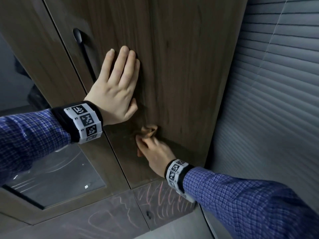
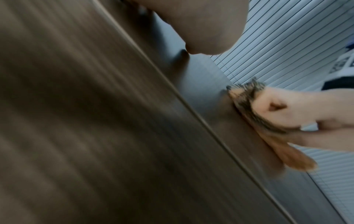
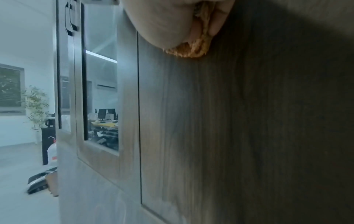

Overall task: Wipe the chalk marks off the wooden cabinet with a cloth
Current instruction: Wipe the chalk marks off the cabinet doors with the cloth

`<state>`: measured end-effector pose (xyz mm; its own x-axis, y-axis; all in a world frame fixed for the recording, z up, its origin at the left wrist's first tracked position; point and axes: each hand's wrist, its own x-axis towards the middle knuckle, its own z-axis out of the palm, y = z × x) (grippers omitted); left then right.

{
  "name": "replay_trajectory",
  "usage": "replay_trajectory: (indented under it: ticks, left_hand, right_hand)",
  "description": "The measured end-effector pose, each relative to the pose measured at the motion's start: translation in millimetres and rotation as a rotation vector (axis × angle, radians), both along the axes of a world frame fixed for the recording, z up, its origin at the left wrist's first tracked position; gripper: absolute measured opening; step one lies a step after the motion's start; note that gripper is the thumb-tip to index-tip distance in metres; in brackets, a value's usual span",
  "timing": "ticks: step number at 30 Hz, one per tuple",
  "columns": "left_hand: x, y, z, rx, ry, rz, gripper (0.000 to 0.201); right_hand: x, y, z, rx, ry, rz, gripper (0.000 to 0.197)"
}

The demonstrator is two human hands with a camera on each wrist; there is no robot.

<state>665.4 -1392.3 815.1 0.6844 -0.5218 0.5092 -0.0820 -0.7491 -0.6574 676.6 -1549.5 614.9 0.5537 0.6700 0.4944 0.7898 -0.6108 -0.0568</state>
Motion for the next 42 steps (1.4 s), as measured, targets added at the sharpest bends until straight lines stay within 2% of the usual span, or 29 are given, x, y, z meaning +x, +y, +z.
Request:
replay_trajectory:
  ticks: [2, 4, 9, 12, 14, 17, 20, 24, 28, 32, 36, 40, 42]
  left_hand:
    - [-3, 0, 1, 0.007, 0.012, 0.026, 0.091]
    - [-6, 0, 2, 0.013, 0.031, 0.063, 0.091]
    - [-10, -6, 1, -0.024, 0.063, 0.124, 0.092]
    - [-10, -12, -7, -0.088, 0.063, 0.138, 0.091]
    - [-14, -16, -28, -0.149, 0.084, 0.127, 0.094]
    - [-32, -17, -99, -0.171, 0.211, 0.047, 0.099]
    - [-65, -10, -196, -0.18, 0.469, -0.009, 0.09]
    - [-123, 19, -322, -0.17, 0.835, 0.172, 0.085]
    - [-153, 52, -418, -0.179, 0.93, 0.296, 0.087]
    - [-153, 61, -500, -0.233, 0.85, 0.333, 0.087]
    - [-141, 61, -559, -0.346, 0.674, 0.302, 0.083]
    - [-122, 68, -568, -0.484, 0.318, 0.144, 0.083]
    - [-114, 72, -555, -0.483, 0.132, 0.083, 0.082]
  right_hand:
    - [0, -11, -14, -0.119, 0.014, 0.06, 0.064]
    - [8, -30, -19, -0.141, -0.004, 0.018, 0.066]
    - [41, -55, 23, 0.219, -0.032, -0.232, 0.069]
    - [43, -46, 24, 0.3, -0.057, -0.207, 0.069]
    - [40, -41, -6, 0.247, -0.085, -0.126, 0.064]
    - [35, -42, -73, 0.069, -0.084, -0.018, 0.063]
    - [27, -37, -117, 0.052, -0.011, -0.053, 0.064]
    - [17, -21, -145, 0.15, 0.033, -0.096, 0.063]
    - [10, -6, -186, 0.205, -0.034, -0.104, 0.055]
    - [10, 11, -240, 0.221, -0.156, -0.007, 0.03]
    - [11, 34, -301, 0.111, -0.252, 0.129, 0.04]
    - [8, 47, -369, -0.096, -0.356, 0.275, 0.036]
    - [11, 47, -377, -0.101, -0.409, 0.284, 0.033]
